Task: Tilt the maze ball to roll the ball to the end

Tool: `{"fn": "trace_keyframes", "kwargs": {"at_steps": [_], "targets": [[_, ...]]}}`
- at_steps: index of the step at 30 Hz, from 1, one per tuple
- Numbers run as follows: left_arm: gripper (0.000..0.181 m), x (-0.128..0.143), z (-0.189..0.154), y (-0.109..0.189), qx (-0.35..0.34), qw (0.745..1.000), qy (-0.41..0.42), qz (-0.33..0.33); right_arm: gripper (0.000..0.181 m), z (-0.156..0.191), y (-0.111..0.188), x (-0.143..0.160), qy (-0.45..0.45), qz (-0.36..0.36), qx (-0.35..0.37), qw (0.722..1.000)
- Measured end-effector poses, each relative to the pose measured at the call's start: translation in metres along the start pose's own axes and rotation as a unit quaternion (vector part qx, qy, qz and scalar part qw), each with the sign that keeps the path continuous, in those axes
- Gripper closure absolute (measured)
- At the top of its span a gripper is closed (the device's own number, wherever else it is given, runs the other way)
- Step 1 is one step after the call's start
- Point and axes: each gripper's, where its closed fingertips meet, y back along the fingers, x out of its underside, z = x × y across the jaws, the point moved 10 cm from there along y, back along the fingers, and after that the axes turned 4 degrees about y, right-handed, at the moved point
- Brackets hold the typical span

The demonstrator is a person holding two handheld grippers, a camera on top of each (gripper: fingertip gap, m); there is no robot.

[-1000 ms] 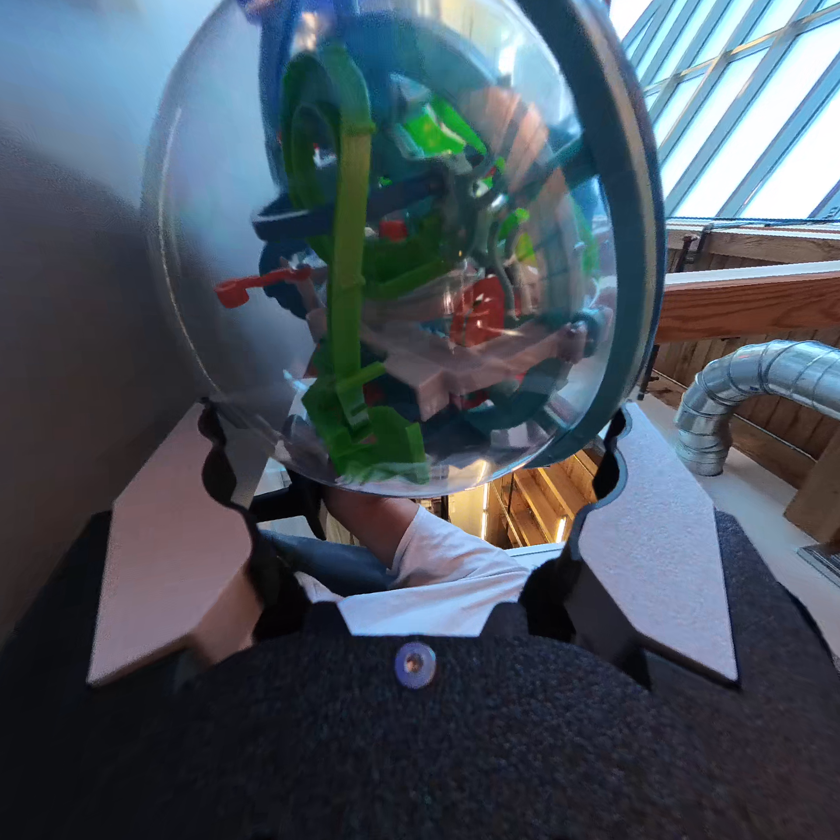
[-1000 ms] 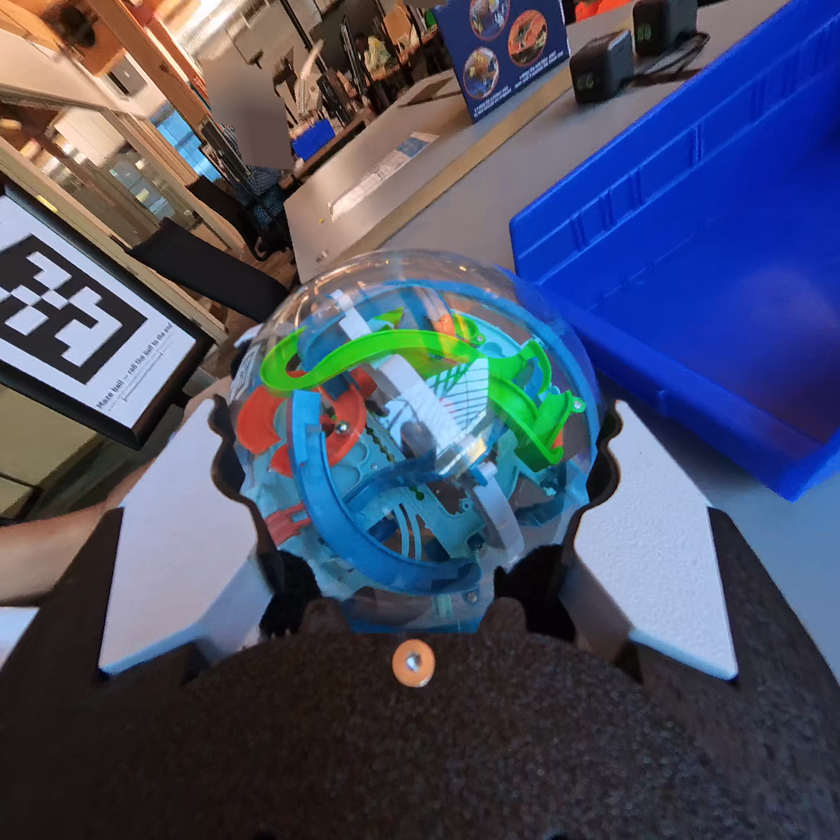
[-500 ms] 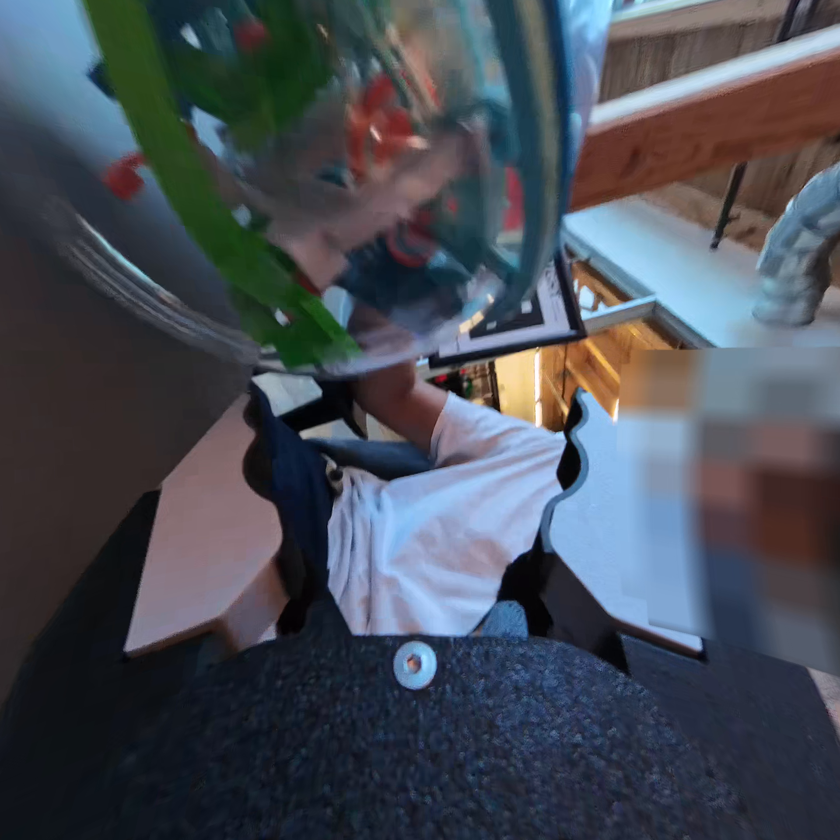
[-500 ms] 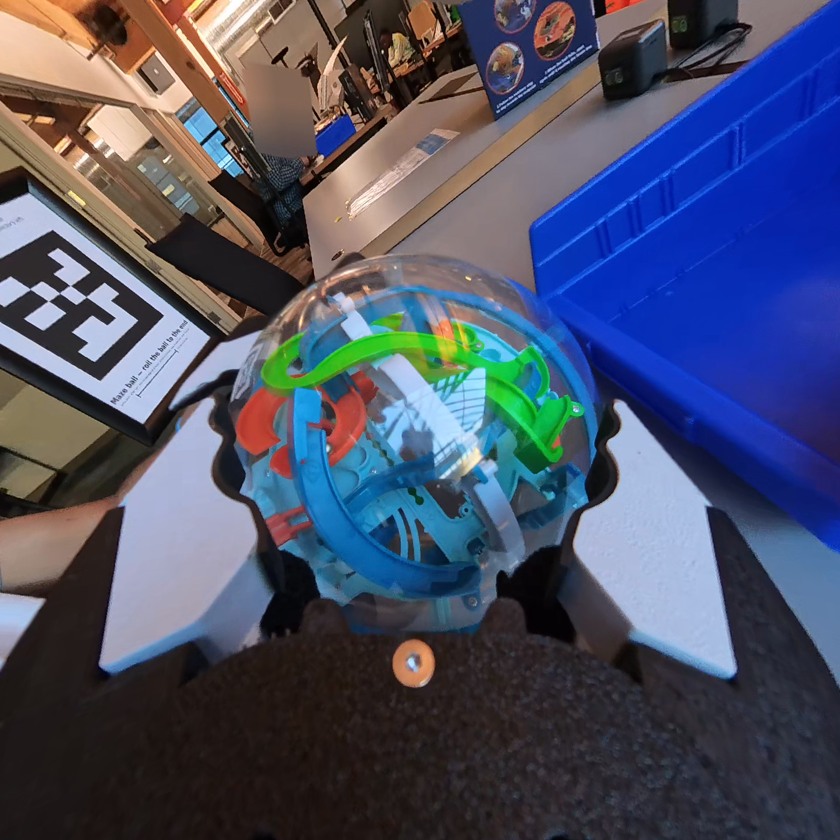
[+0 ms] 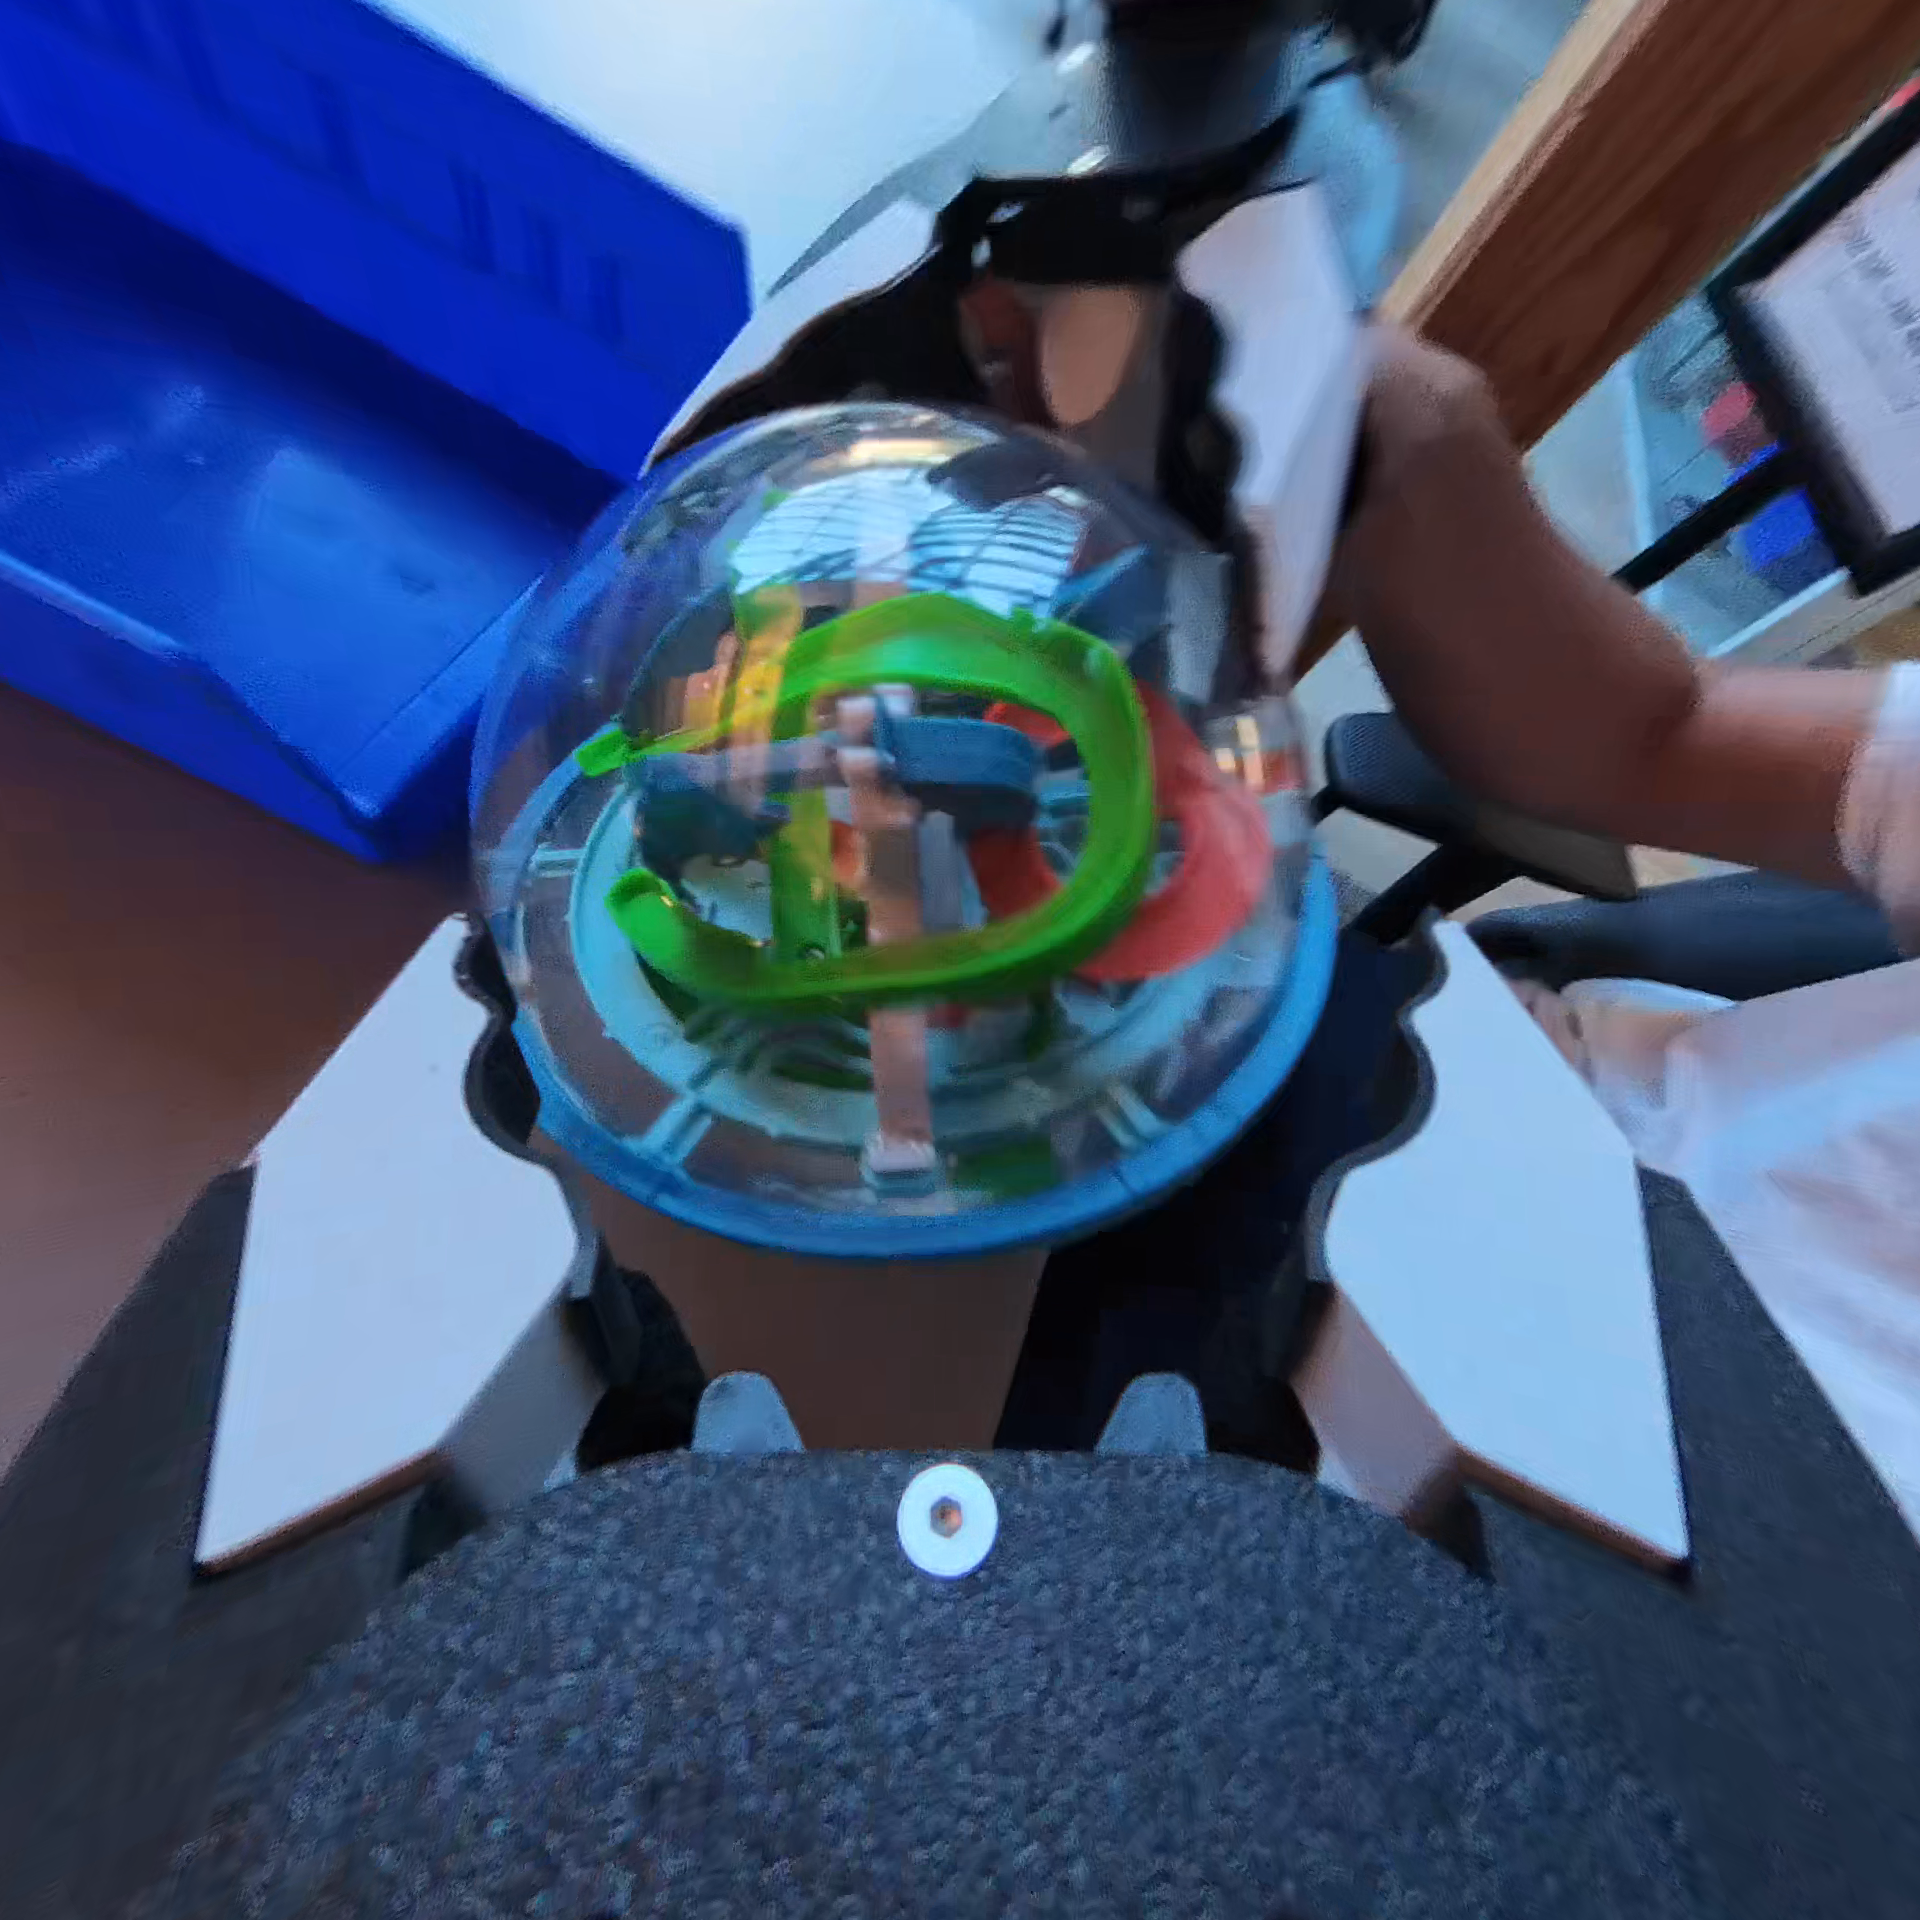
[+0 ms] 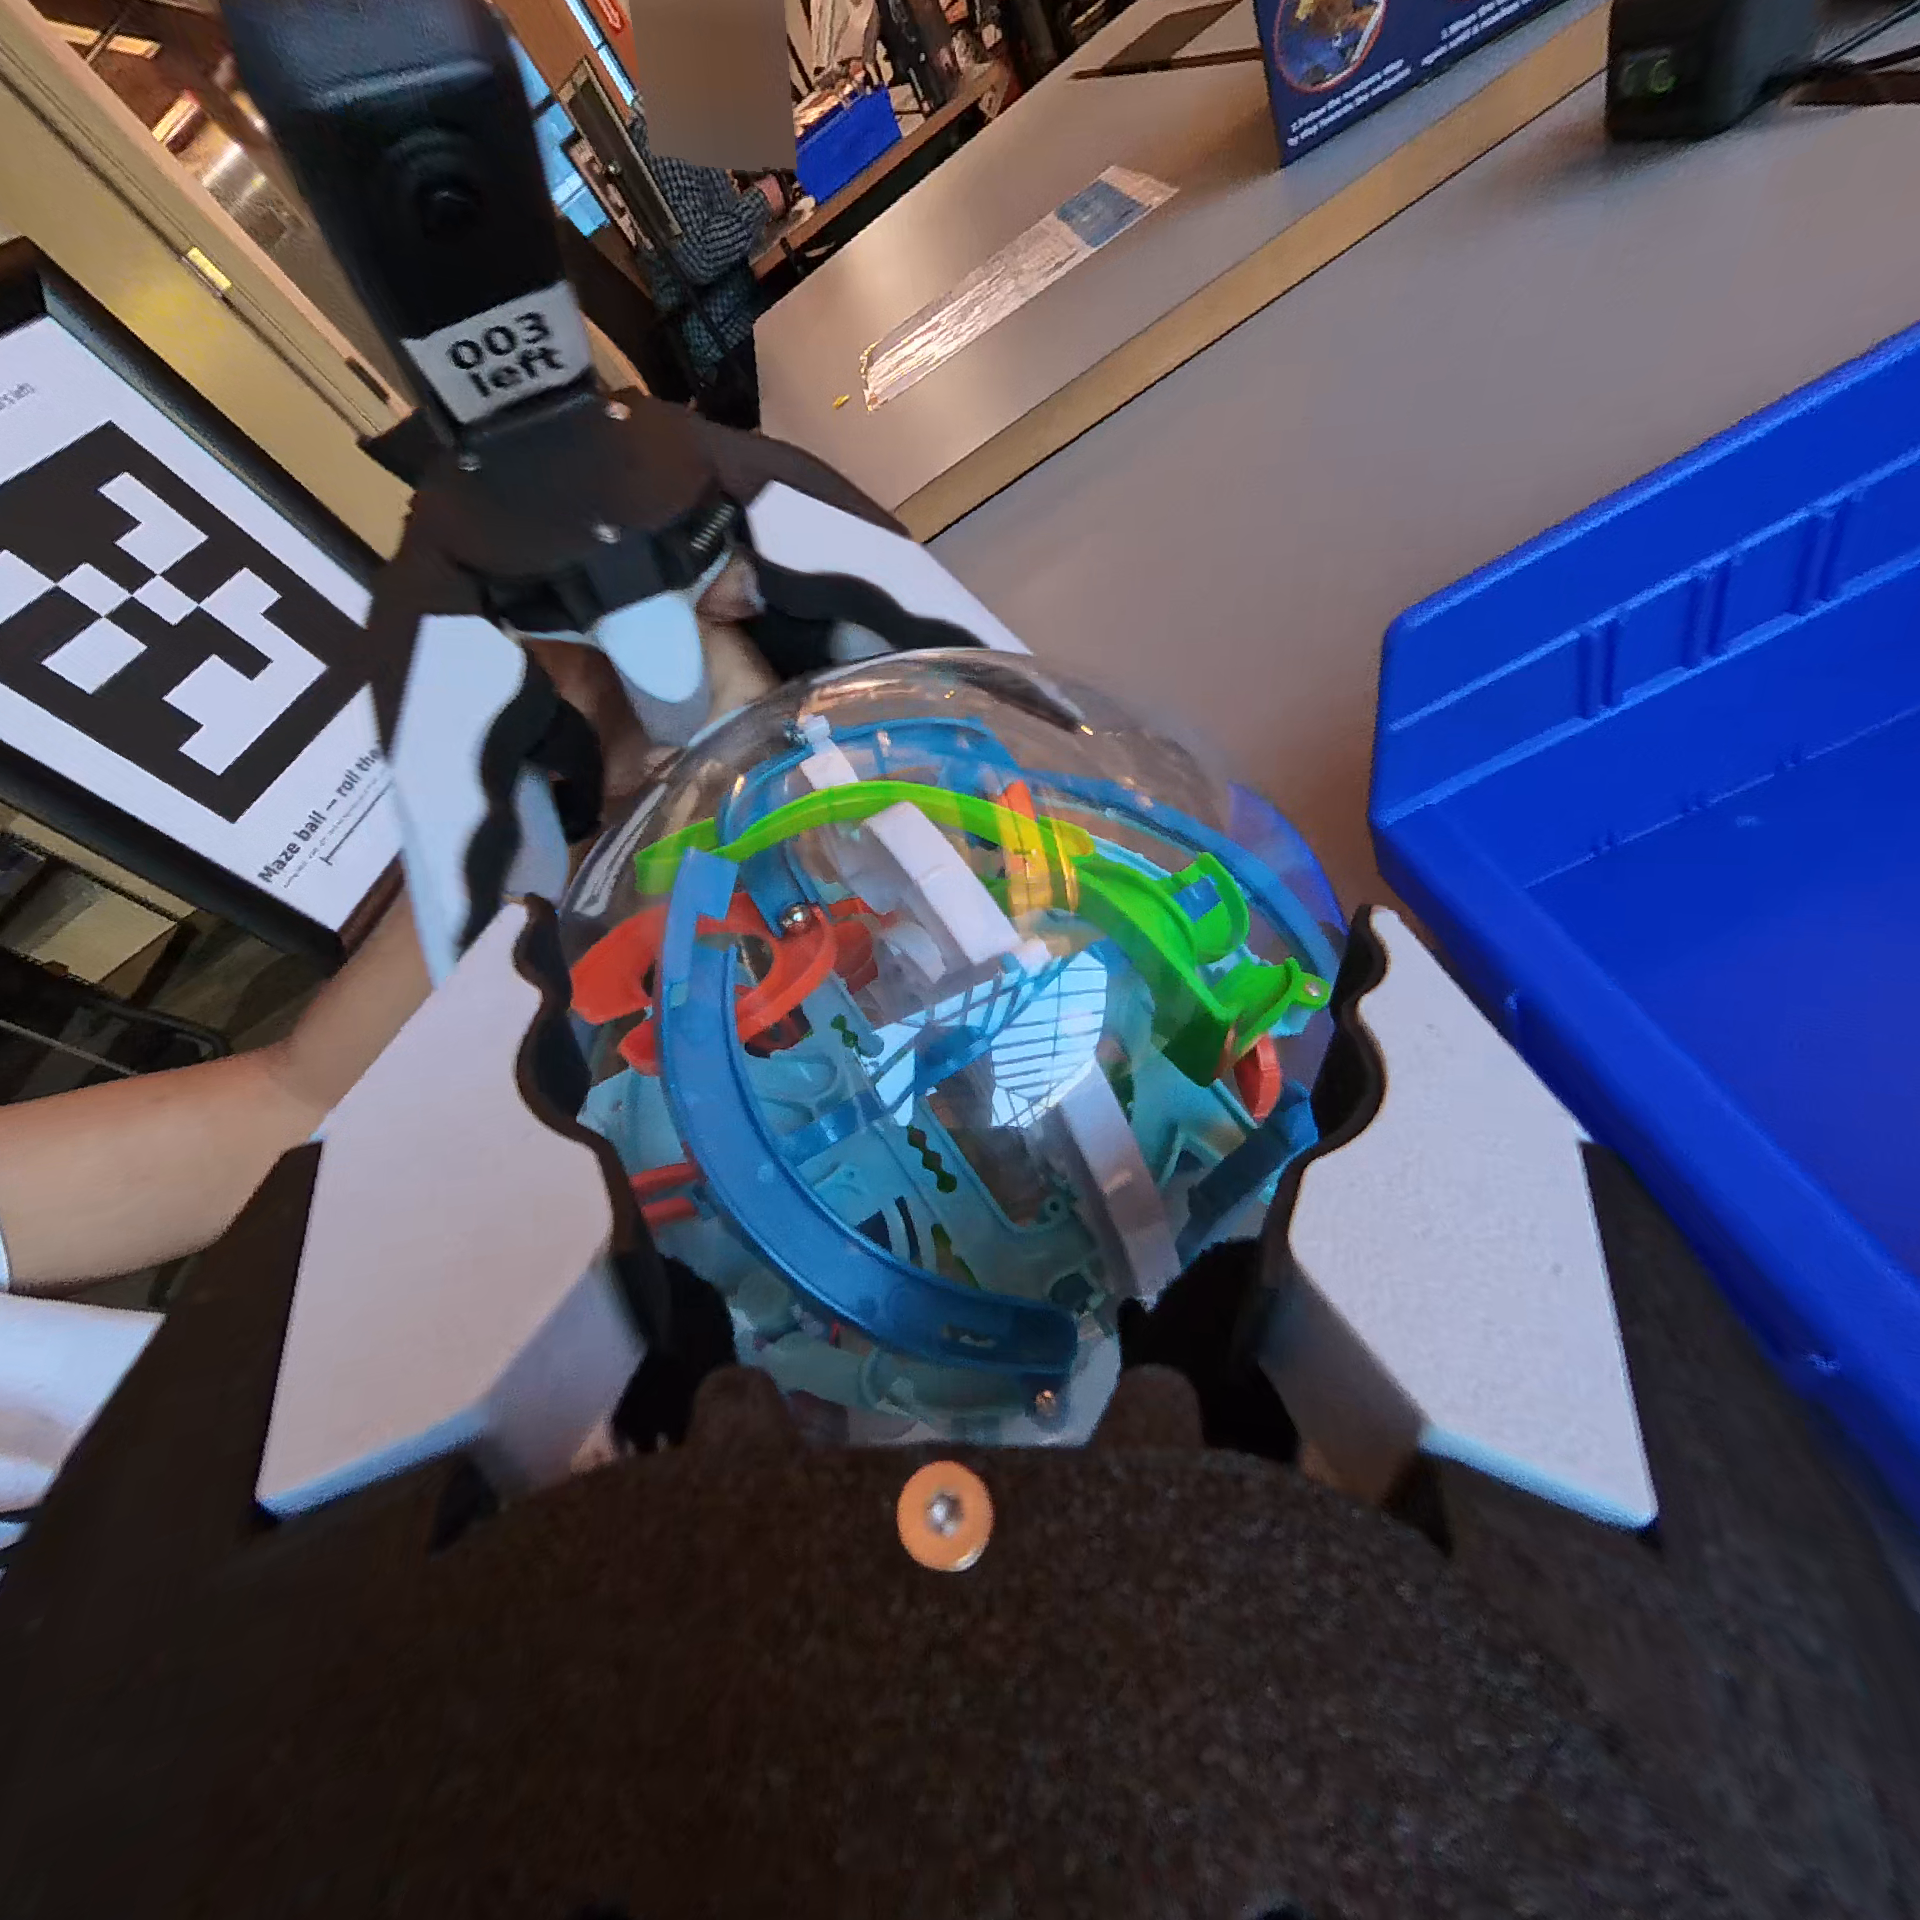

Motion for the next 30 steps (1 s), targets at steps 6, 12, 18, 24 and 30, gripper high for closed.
{"fn": "trace_keyframes", "kwargs": {"at_steps": [6,12,18,24,30], "targets": [[0.022,0.017,0.016,-0.01,0.02,0.997,0.078,-0.008,0.045,0.009,0.035,0.008,0.06,-0.077,0.028,0.995],[0.024,0.056,0.023,-0.027,0.098,0.978,0.172,-0.064,0.036,0.029,0.036,0.068,0.161,-0.09,0.091,0.979],[0.028,0.073,0.024,-0.038,0.149,0.964,0.199,-0.097,0.03,0.033,0.018,0.071,0.226,-0.083,0.147,0.959],[0.032,0.073,0.026,-0.037,0.144,0.965,0.2,-0.092,0.029,0.024,0.018,0.066,0.207,-0.078,0.132,0.966],[0.038,0.065,0.034,-0.02,0.116,0.977,0.145,-0.109,0.029,0.009,0.022,0.059,0.157,-0.071,0.102,0.98]]}}
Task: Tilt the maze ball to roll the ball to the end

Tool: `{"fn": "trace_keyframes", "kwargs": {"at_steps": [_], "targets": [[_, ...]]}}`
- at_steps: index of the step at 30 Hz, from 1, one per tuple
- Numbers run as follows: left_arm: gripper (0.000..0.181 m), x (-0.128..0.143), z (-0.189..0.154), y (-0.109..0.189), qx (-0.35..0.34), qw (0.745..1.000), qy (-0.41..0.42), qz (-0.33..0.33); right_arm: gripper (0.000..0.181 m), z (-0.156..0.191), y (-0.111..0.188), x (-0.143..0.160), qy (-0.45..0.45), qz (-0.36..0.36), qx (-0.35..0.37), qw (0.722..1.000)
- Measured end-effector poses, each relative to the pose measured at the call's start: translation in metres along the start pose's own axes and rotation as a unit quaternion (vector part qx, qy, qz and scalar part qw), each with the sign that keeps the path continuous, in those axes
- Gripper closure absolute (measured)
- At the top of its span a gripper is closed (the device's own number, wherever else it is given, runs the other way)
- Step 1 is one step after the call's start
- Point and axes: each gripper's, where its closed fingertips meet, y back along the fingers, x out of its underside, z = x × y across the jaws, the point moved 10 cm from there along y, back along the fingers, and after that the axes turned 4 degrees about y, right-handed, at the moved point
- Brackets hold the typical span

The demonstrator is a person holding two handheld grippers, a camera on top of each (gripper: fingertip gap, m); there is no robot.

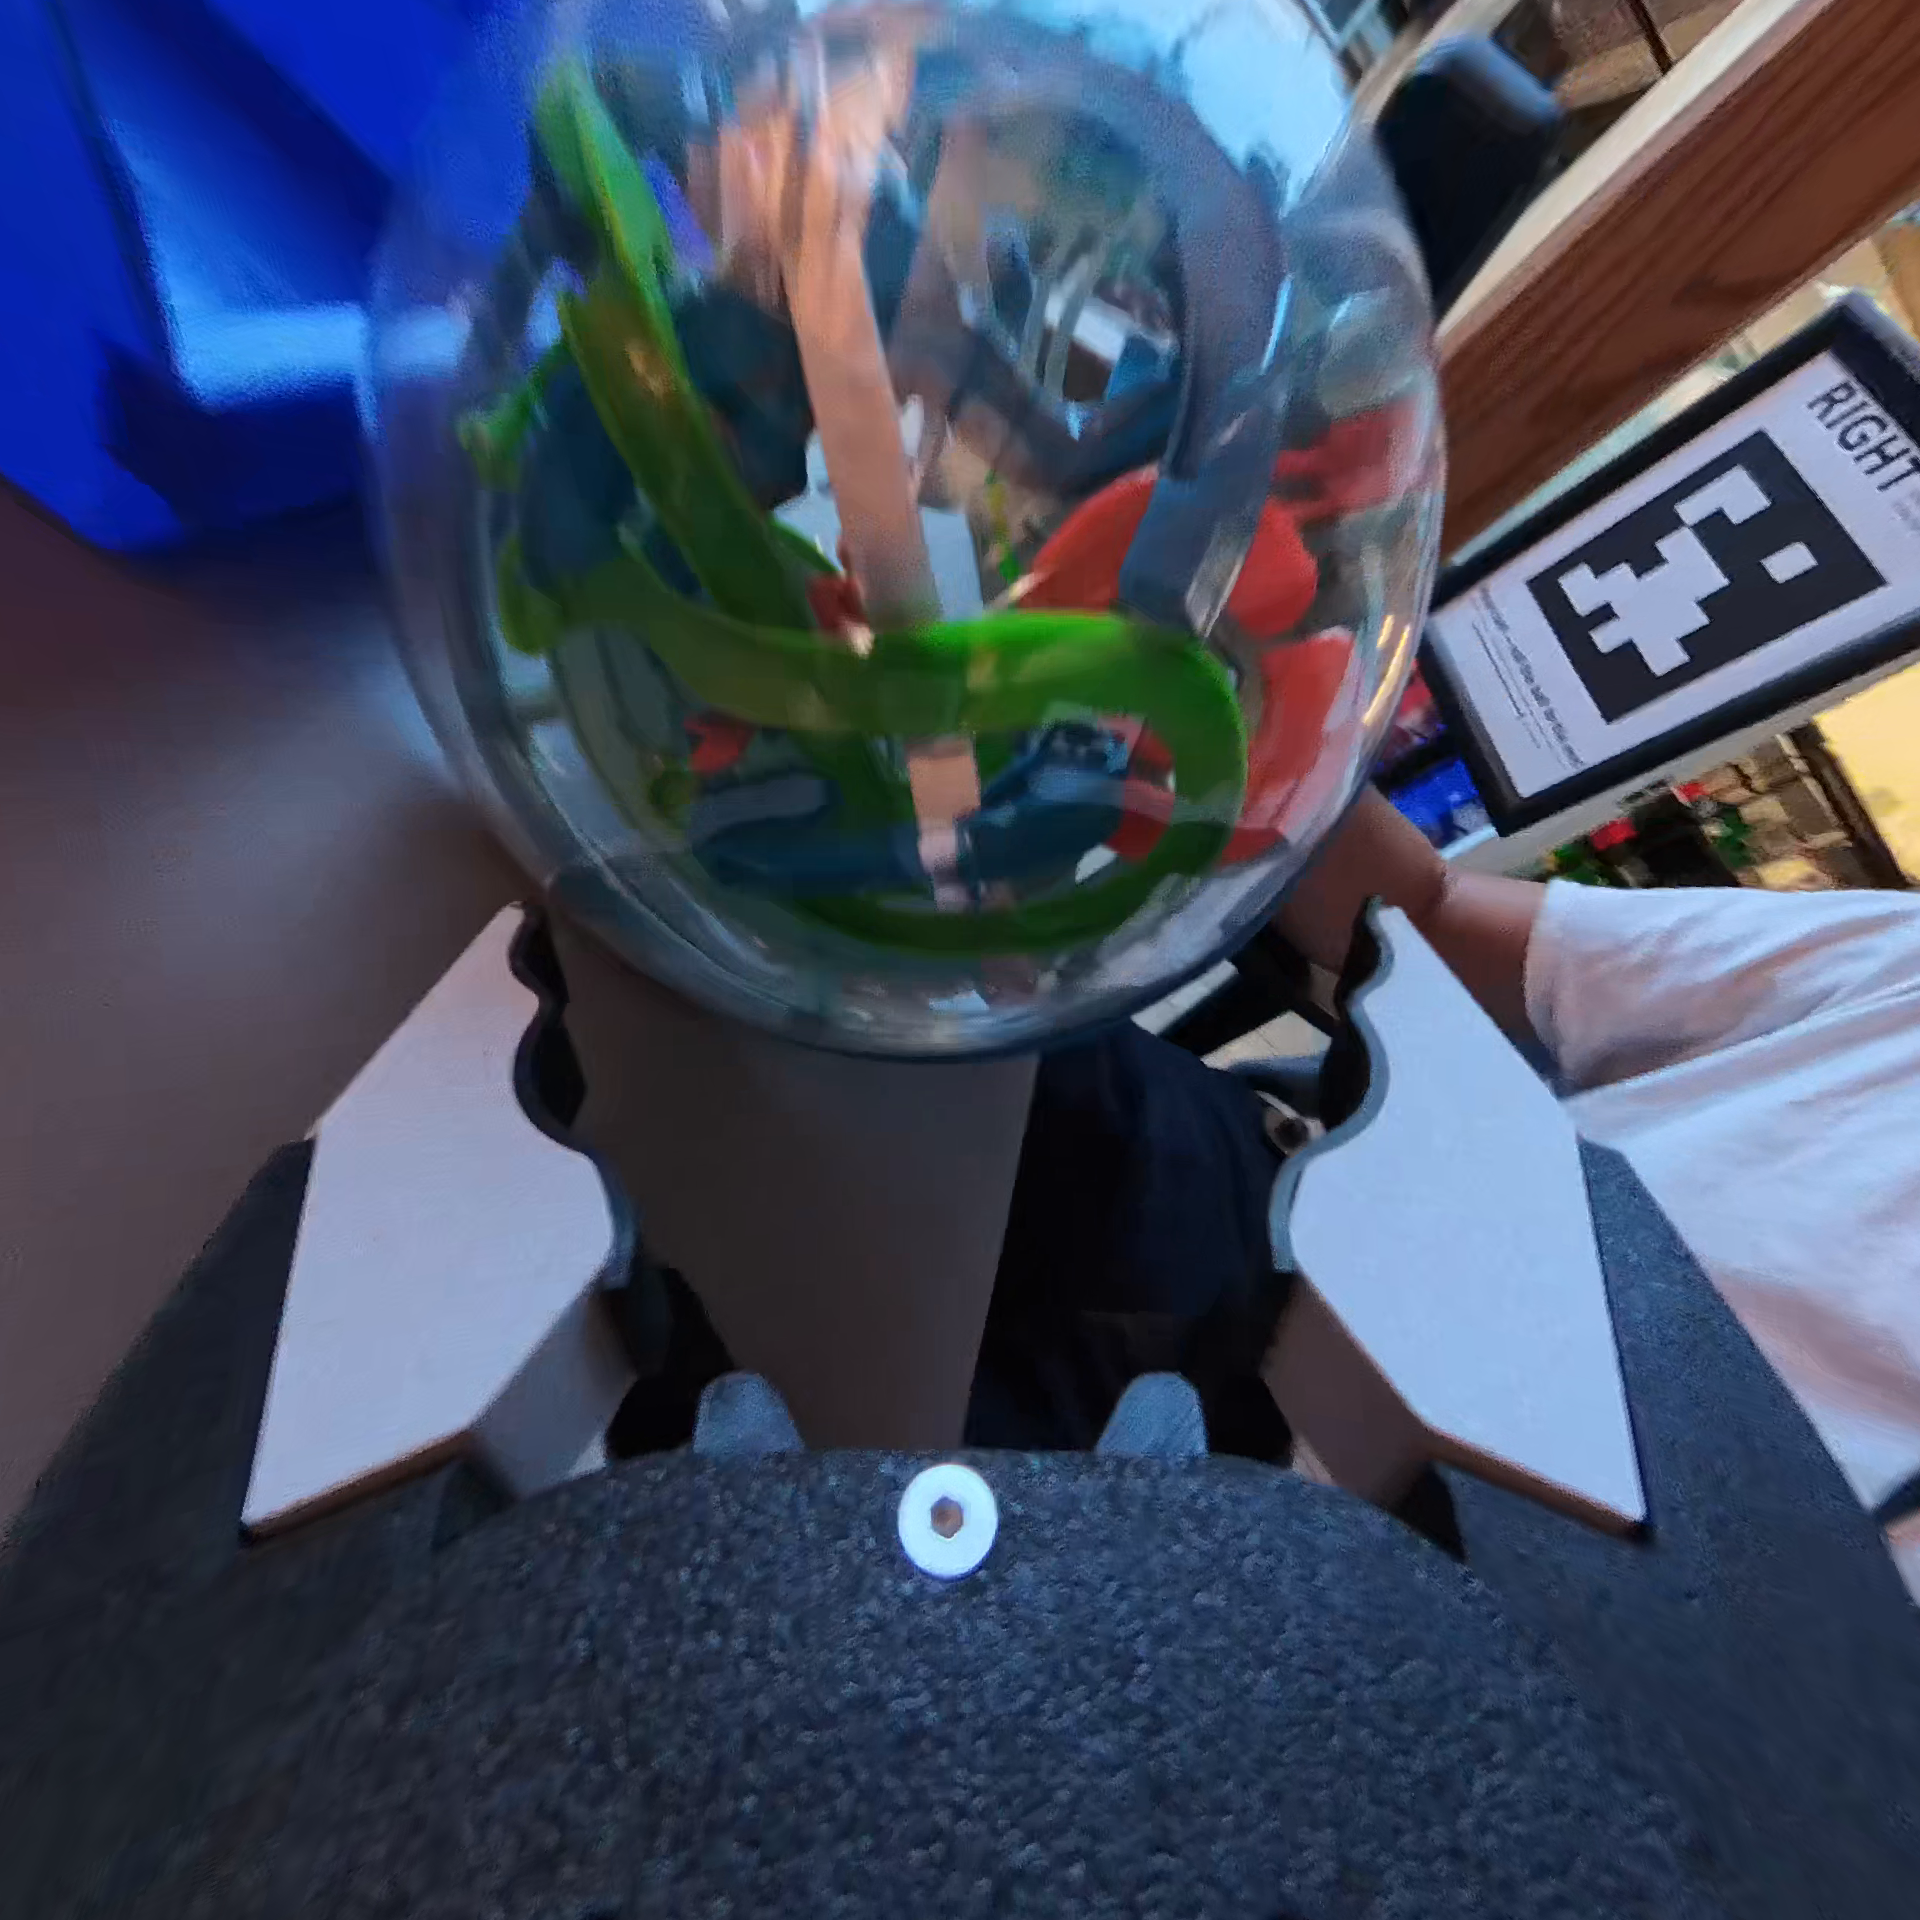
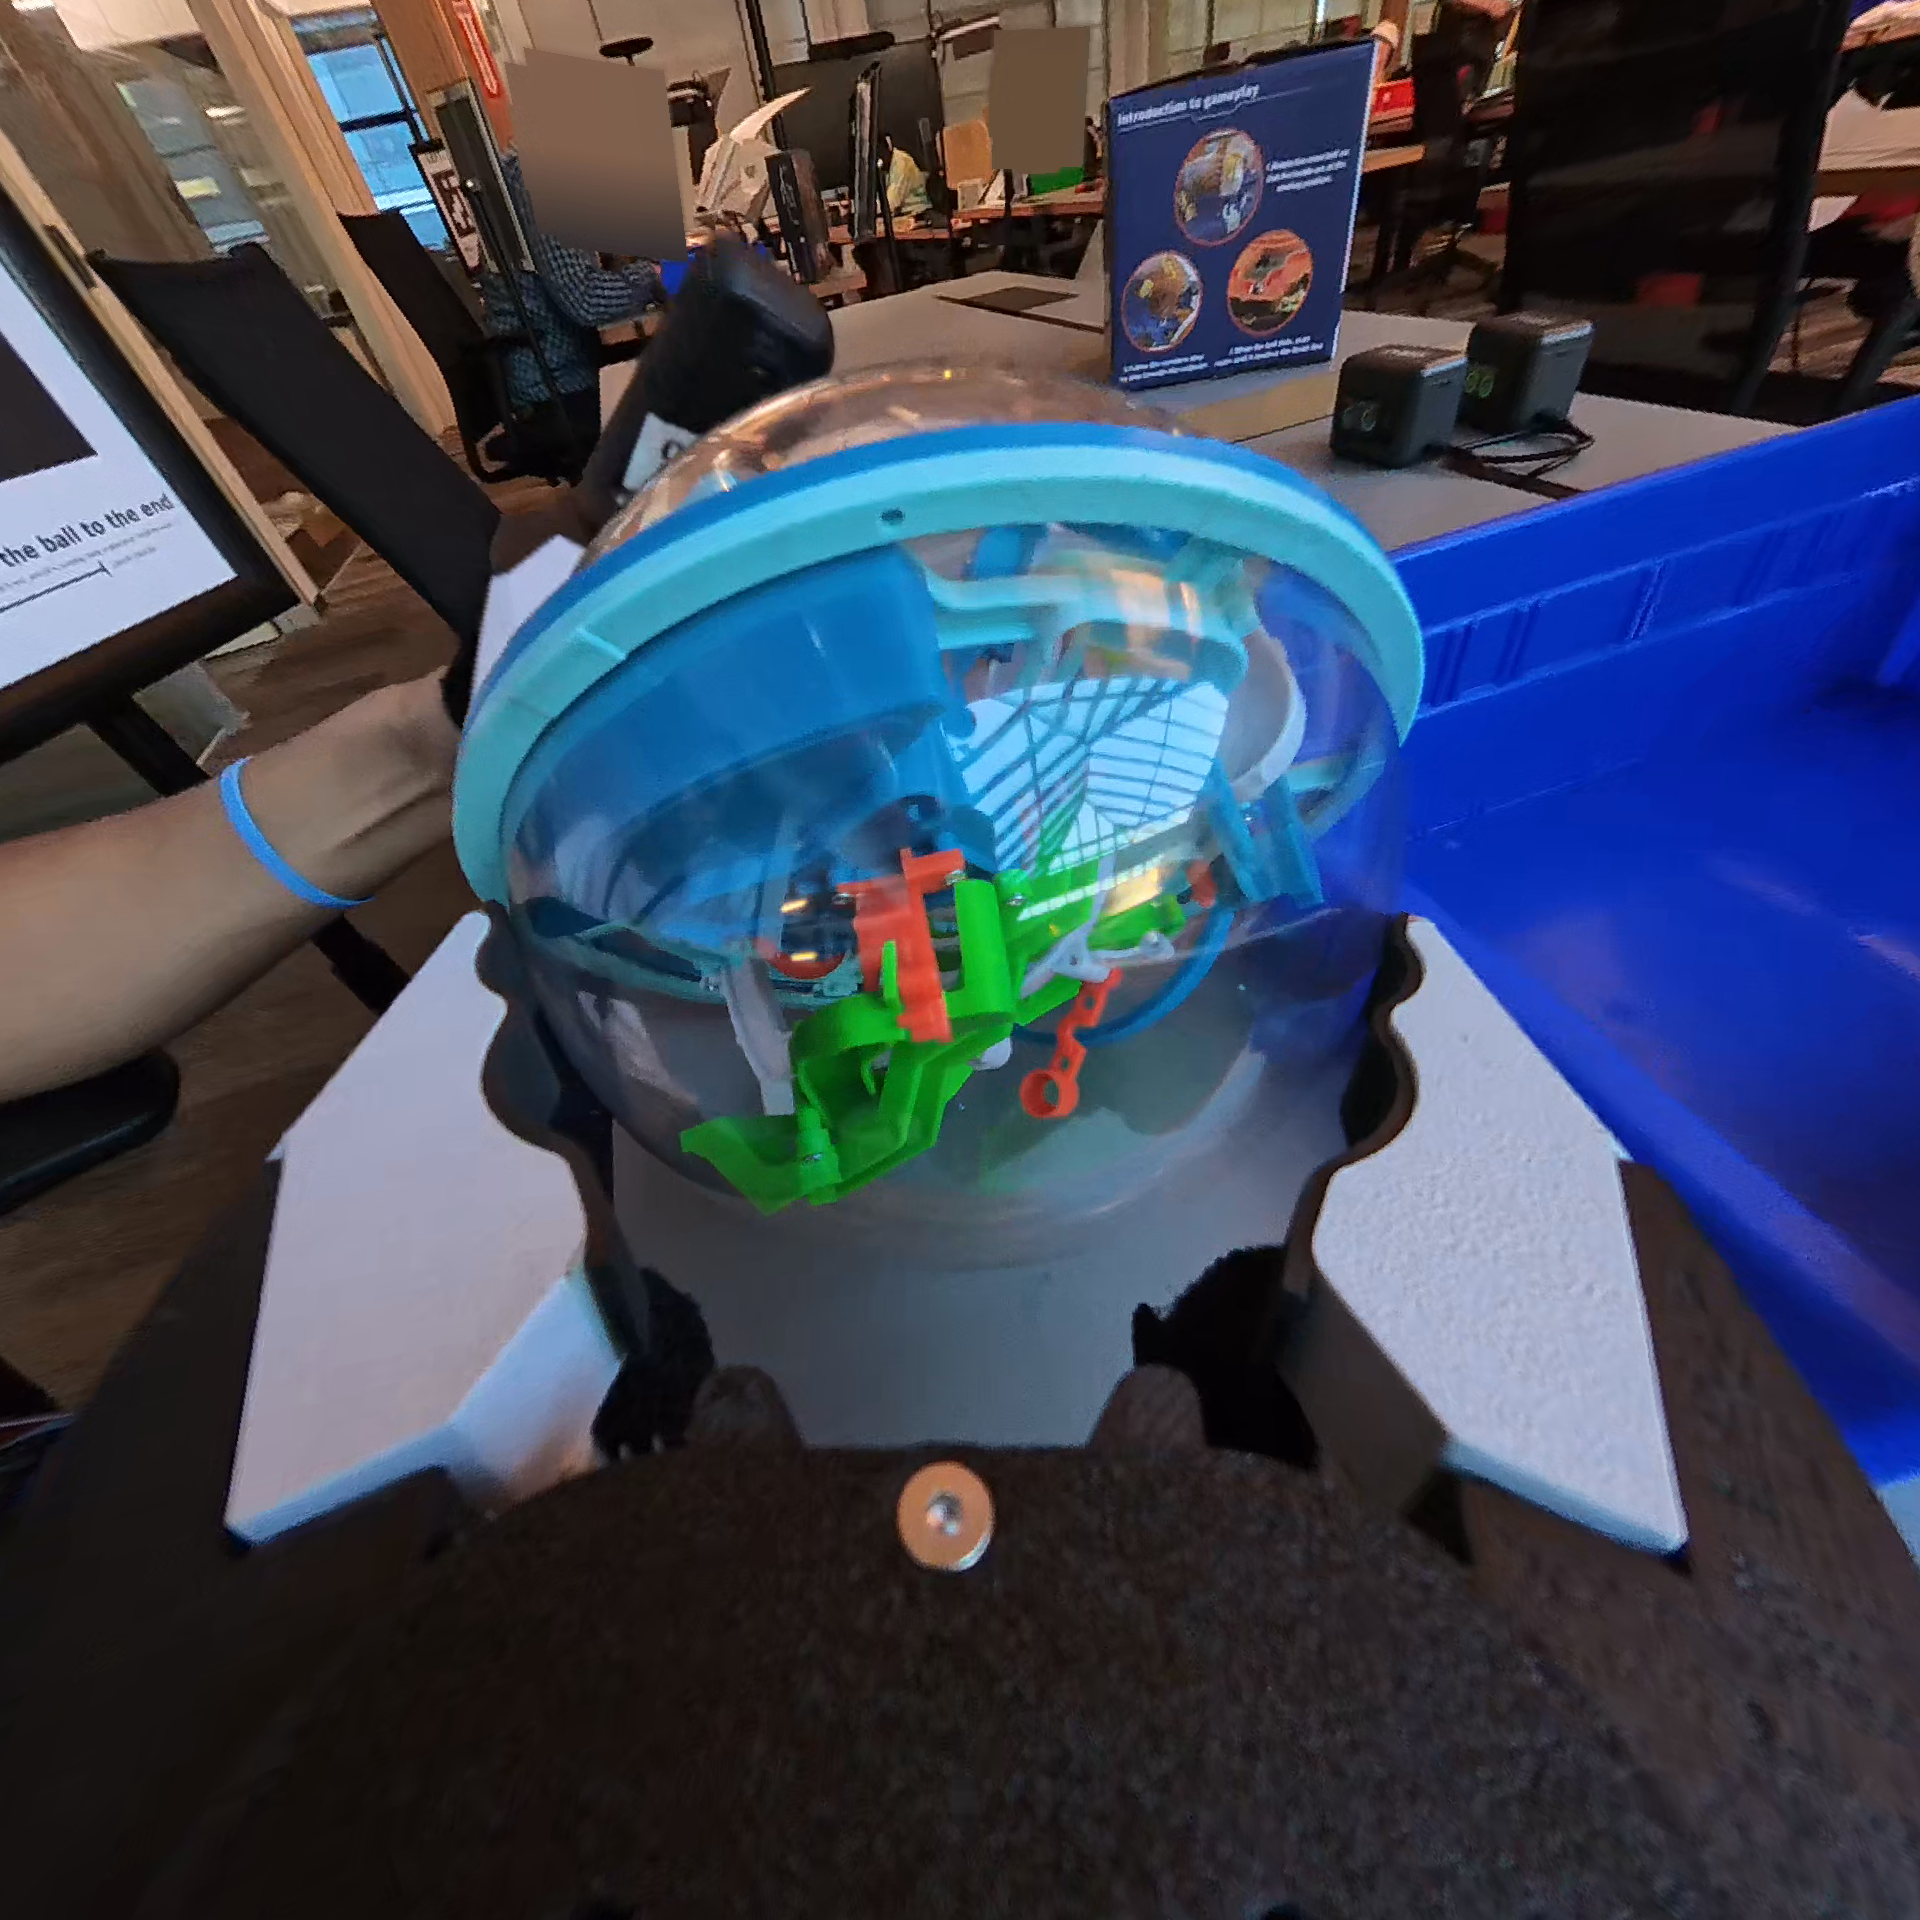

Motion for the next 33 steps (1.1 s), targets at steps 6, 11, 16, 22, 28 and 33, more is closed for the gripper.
{"fn": "trace_keyframes", "kwargs": {"at_steps": [6,11,16,22,28,33], "targets": [[0.034,0.004,-0.003,-0.004,-0.022,0.998,-0.061,0.01,0.028,0.016,-0.007,-0.014,0.08,0.01,0.003,0.997],[0.036,0.008,-0.003,-0.003,-0.005,0.999,-0.038,0.021,0.028,0.018,-0.008,-0.02,0.079,0.013,-0.006,0.997],[0.038,0.004,-0.005,-0.004,-0.004,1.0,0.022,0.005,0.028,0.005,-0.007,-0.018,0.005,0.003,-0.019,1.0],[0.042,0.005,-0.014,-0.007,-0.024,0.997,0.069,0.01,0.028,-0.009,-0.003,-0.014,-0.075,-0.014,-0.055,0.996],[0.052,0.01,-0.031,-0.016,-0.069,0.996,0.031,0.056,0.028,-0.03,0.005,-0.002,-0.186,-0.03,-0.107,0.976],[0.053,0.013,-0.04,-0.014,-0.071,0.991,-0.003,0.111,0.028,-0.031,0.01,-0.001,-0.189,0.01,-0.144,0.971]]}}
